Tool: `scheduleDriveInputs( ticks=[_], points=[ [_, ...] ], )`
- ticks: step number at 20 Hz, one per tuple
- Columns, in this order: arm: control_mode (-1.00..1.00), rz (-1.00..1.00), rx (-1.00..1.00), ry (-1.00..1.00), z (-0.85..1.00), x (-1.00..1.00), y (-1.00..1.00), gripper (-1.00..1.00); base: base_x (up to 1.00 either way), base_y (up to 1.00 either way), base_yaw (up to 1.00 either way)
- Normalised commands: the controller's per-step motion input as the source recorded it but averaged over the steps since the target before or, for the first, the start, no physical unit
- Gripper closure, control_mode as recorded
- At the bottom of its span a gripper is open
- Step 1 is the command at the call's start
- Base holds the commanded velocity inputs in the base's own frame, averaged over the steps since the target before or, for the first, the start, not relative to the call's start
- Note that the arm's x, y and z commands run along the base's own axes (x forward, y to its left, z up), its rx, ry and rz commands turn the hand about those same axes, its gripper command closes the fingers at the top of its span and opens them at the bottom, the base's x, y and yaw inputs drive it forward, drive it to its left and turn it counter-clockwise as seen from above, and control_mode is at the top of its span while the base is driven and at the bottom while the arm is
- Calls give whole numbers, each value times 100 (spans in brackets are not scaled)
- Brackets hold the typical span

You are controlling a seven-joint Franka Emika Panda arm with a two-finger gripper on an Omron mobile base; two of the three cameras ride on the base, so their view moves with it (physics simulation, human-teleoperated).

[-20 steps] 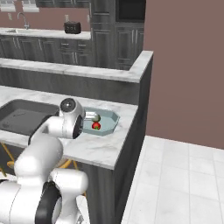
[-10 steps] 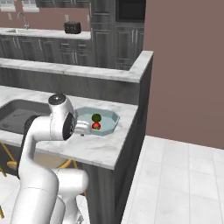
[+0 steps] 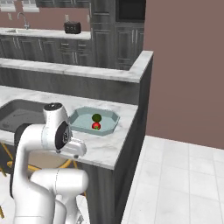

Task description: Place the cold items (lime and tomato) from the fridge in one tupperware on the dining counter. Place the warm items (hot dog and kebab skewer) in the stove area in another tupperware.

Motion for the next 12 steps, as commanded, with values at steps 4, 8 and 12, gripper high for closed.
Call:
scheduleDriveInputs(
  ticks=[4, 8, 12],
  points=[
    [-100, 0, 0, -13, 4, -63, 0, -100, 0, 0, 0],
    [-100, 0, 0, -49, 28, -79, 0, -100, 0, 0, 0],
    [-100, 0, 0, -18, -4, -31, 0, -100, 0, 0, 0]
  ],
)
